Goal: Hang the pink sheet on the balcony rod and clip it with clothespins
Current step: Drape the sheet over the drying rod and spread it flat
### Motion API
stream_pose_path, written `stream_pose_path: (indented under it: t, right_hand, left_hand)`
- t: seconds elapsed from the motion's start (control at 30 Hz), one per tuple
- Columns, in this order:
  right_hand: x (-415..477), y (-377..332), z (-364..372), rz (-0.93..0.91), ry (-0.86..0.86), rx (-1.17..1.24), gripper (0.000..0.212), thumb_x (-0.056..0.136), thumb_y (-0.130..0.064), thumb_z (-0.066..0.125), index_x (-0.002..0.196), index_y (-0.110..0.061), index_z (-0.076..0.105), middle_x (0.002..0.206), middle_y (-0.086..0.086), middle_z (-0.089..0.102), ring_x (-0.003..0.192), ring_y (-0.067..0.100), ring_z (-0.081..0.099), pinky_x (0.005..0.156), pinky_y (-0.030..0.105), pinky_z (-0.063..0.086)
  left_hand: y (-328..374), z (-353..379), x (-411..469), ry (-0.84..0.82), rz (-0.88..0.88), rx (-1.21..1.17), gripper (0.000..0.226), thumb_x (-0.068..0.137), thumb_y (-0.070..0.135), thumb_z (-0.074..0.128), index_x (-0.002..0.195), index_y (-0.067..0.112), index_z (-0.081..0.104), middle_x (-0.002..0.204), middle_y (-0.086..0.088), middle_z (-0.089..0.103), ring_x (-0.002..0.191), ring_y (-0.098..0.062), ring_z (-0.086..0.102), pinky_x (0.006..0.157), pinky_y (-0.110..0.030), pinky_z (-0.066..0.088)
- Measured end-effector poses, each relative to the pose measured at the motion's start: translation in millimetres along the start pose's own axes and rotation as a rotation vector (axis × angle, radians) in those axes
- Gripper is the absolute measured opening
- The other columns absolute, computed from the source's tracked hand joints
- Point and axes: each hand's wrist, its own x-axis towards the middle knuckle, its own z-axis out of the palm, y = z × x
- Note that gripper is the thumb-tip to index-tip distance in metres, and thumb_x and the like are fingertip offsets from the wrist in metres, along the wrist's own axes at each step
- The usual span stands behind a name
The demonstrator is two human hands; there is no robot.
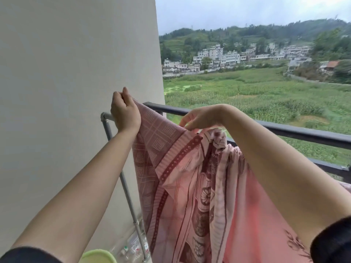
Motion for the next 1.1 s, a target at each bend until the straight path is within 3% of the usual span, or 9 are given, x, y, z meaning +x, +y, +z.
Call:
stream_pose_path:
  t: [0.17, 0.3, 0.47, 0.6, 0.7, 0.8, 0.93, 1.03, 1.1]
  right_hand:
    - [50, -21, 3, 0.090, 0.548, -0.353, 0.019, 0.097, -0.023, 0.057, 0.100, -0.010, 0.071, 0.102, 0.004, 0.071, 0.091, 0.020, 0.066, 0.079, 0.034, 0.058]
    - [100, -46, 14, 0.143, 0.822, -0.234, 0.018, 0.100, -0.014, 0.049, 0.107, -0.008, 0.064, 0.086, 0.001, 0.062, 0.071, 0.013, 0.062, 0.064, 0.031, 0.060]
    - [174, -89, 21, 0.244, 0.669, -0.253, 0.021, 0.097, -0.014, 0.053, 0.107, -0.008, 0.070, 0.098, 0.006, 0.070, 0.087, 0.021, 0.067, 0.079, 0.038, 0.061]
    - [237, -121, 34, 0.216, 0.820, -0.282, 0.023, 0.098, -0.014, 0.050, 0.106, -0.016, 0.072, 0.095, 0.000, 0.068, 0.080, 0.016, 0.063, 0.059, 0.028, 0.050]
    - [269, -134, 45, 0.117, 1.038, -0.260, 0.024, 0.104, -0.024, 0.044, 0.116, -0.016, 0.064, 0.098, 0.000, 0.067, 0.079, 0.017, 0.061, 0.060, 0.029, 0.046]
    - [284, -132, 56, 0.175, 0.881, -0.256, 0.047, 0.102, -0.052, 0.034, 0.126, -0.020, 0.058, 0.102, 0.002, 0.068, 0.086, 0.022, 0.065, 0.071, 0.035, 0.051]
    - [279, -118, 72, 0.220, 0.724, -0.527, 0.074, 0.092, -0.077, 0.024, 0.085, -0.017, 0.067, 0.075, 0.000, 0.066, 0.069, 0.022, 0.064, 0.060, 0.031, 0.050]
    - [271, -114, 73, 0.191, 0.717, -0.704, 0.071, 0.086, -0.083, 0.028, 0.103, -0.023, 0.061, 0.081, -0.004, 0.063, 0.070, 0.019, 0.061, 0.055, 0.031, 0.046]
    - [262, -110, 74, 0.147, 0.700, -0.757, 0.063, 0.087, -0.082, 0.030, 0.097, -0.027, 0.059, 0.077, -0.007, 0.061, 0.062, 0.013, 0.056, 0.049, 0.028, 0.039]
  left_hand:
    - [-22, -2, 34, -0.125, 0.014, -0.055, 0.038, 0.104, 0.040, 0.037, 0.078, 0.013, 0.044, 0.069, 0.005, 0.051, 0.068, -0.016, 0.047, 0.064, -0.035, 0.033]
    - [-70, -12, 74, -0.444, 0.038, -0.045, 0.038, 0.092, 0.054, 0.046, 0.068, 0.024, 0.050, 0.066, 0.007, 0.054, 0.064, -0.013, 0.052, 0.064, -0.033, 0.038]
    - [-165, -18, 147, -0.794, -0.085, 0.097, 0.028, 0.091, 0.033, 0.062, 0.072, 0.013, 0.065, 0.065, 0.003, 0.058, 0.066, -0.019, 0.051, 0.057, -0.028, 0.037]
    - [-216, -15, 197, -0.621, -0.074, 0.078, 0.030, 0.096, 0.034, 0.055, 0.083, 0.009, 0.062, 0.074, -0.001, 0.058, 0.071, -0.022, 0.051, 0.062, -0.031, 0.036]
    - [-227, -7, 222, -0.405, -0.015, 0.046, 0.028, 0.096, 0.037, 0.053, 0.084, 0.013, 0.059, 0.076, 0.002, 0.059, 0.074, -0.023, 0.053, 0.065, -0.030, 0.035]
    - [-242, 9, 231, -0.493, -0.040, 0.076, 0.029, 0.094, 0.037, 0.056, 0.085, 0.011, 0.066, 0.078, -0.001, 0.063, 0.076, -0.024, 0.057, 0.067, -0.033, 0.043]
    - [-267, 23, 222, -0.686, -0.114, 0.020, 0.027, 0.092, 0.037, 0.061, 0.078, 0.016, 0.069, 0.071, 0.001, 0.064, 0.073, -0.023, 0.061, 0.071, -0.033, 0.050]
    - [-263, 31, 222, -0.642, -0.133, -0.011, 0.025, 0.091, 0.034, 0.062, 0.078, 0.014, 0.069, 0.079, -0.003, 0.070, 0.082, -0.026, 0.066, 0.076, -0.036, 0.053]
    - [-251, 38, 223, -0.603, -0.126, -0.018, 0.024, 0.091, 0.033, 0.062, 0.078, 0.014, 0.068, 0.083, -0.005, 0.071, 0.086, -0.028, 0.068, 0.077, -0.036, 0.053]
